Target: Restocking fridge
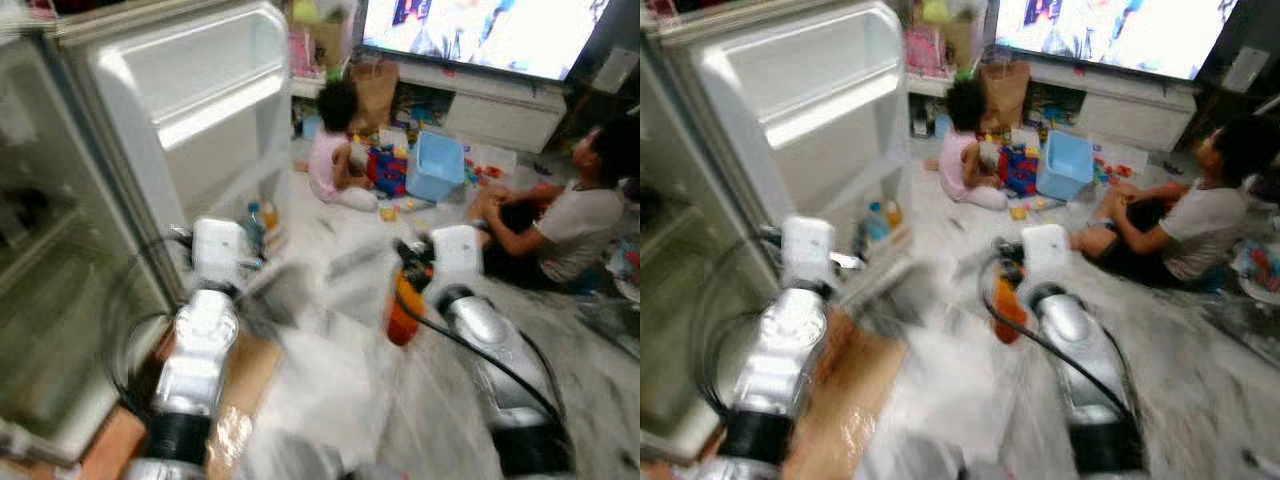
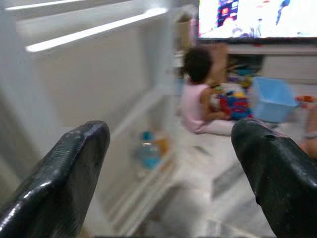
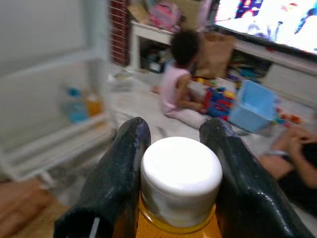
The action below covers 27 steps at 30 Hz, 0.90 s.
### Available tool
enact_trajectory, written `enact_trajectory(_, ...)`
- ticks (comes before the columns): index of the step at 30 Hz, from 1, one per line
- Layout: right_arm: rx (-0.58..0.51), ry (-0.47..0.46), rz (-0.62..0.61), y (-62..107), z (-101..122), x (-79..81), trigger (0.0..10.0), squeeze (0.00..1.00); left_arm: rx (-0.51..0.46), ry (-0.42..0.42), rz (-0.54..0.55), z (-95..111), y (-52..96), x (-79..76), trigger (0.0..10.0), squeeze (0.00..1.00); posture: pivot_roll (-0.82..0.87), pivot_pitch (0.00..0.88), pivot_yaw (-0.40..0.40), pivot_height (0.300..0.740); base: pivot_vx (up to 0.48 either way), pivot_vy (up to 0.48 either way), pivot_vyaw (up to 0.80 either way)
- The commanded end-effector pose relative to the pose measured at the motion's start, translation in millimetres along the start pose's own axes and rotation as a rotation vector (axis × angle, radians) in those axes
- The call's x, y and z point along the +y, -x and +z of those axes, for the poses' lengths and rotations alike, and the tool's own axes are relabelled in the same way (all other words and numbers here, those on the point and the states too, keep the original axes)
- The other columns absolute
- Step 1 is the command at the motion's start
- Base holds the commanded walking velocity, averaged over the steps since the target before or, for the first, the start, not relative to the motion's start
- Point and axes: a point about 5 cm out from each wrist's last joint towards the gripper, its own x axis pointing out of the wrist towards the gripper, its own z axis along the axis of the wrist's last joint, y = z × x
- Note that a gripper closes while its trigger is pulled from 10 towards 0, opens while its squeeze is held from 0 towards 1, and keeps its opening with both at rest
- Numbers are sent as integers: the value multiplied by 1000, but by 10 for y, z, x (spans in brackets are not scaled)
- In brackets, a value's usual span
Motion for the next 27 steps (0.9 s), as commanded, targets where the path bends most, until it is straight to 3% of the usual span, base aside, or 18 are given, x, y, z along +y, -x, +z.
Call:
enact_trajectory(1,-76,0,22,-24,153,70,10000,0,8,-21,43,-6,-11,120,10000,0,28,0,-55,740,480,0,0)
enact_trajectory(12,-76,7,29,-21,149,80,10000,0,19,-35,59,-18,-12,114,10000,0,27,0,-54,740,466,0,0)
enact_trajectory(27,-91,27,82,-14,161,159,10000,0,48,-50,77,-58,-7,95,10000,0,28,0,-55,740,357,-177,768)
